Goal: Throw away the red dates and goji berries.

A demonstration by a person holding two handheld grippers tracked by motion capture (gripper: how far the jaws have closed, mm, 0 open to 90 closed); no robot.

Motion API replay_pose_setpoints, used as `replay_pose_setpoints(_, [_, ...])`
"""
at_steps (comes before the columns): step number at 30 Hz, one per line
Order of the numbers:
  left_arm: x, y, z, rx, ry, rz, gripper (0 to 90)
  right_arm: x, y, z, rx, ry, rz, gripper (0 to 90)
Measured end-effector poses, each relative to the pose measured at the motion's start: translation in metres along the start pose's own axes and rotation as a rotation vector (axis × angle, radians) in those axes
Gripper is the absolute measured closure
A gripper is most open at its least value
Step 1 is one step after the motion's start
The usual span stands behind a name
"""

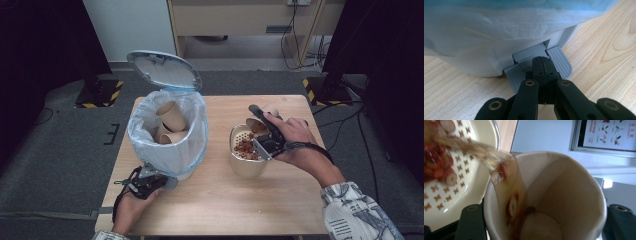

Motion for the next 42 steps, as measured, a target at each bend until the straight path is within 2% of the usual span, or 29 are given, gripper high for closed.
replay_pose_setpoints(3, [0.0, 0.0, 0.0, -0.001, -0.001, 0.0, 90.0, -0.003, 0.001, 0.001, 0.001, 0.002, 0.01, 33.6])
replay_pose_setpoints(8, [0.0, 0.0, 0.0, 0.0, 0.0, 0.0, 90.0, 0.003, 0.001, 0.001, 0.001, -0.01, -0.004, 33.6])
replay_pose_setpoints(15, [0.0, 0.0, 0.0, -0.001, 0.0, 0.0, 90.0, 0.002, 0.002, 0.001, -0.001, -0.017, 0.004, 33.5])
replay_pose_setpoints(19, [0.0, 0.0, 0.0, 0.0, 0.0, 0.0, 90.0, 0.014, 0.0, -0.001, -0.015, -0.027, -0.029, 33.5])
replay_pose_setpoints(22, [0.0, 0.0, 0.0, 0.001, 0.001, 0.0, 90.0, 0.02, 0.001, 0.002, -0.004, -0.051, -0.037, 33.5])
replay_pose_setpoints(27, [0.0, 0.0, 0.0, -0.001, 0.0, 0.0, 90.0, 0.002, 0.007, 0.009, 0.013, -0.042, 0.022, 33.5])
replay_pose_setpoints(33, [0.0, 0.0, 0.0, 0.001, 0.001, 0.0, 90.0, 0.007, 0.003, 0.007, 0.005, -0.063, 0.009, 33.5])
replay_pose_setpoints(38, [0.0, 0.0, 0.0, 0.0, 0.001, 0.0, 90.0, 0.004, 0.002, 0.006, 0.0, -0.092, 0.023, 33.5])
replay_pose_setpoints(42, [0.0, 0.0, 0.0, 0.001, 0.001, 0.0, 90.0, 0.003, 0.001, 0.006, -0.002, -0.096, 0.03, 33.5])
Point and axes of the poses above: each handheld gripper's, and its own axes: y roughly forward along the jaws, x roughly out of its top, z roughly to its left, the point moved 7 cm from there along y, roughly forward along the jaws, and after that the axes turned 1 degree about -y, right-handed, at the moved point
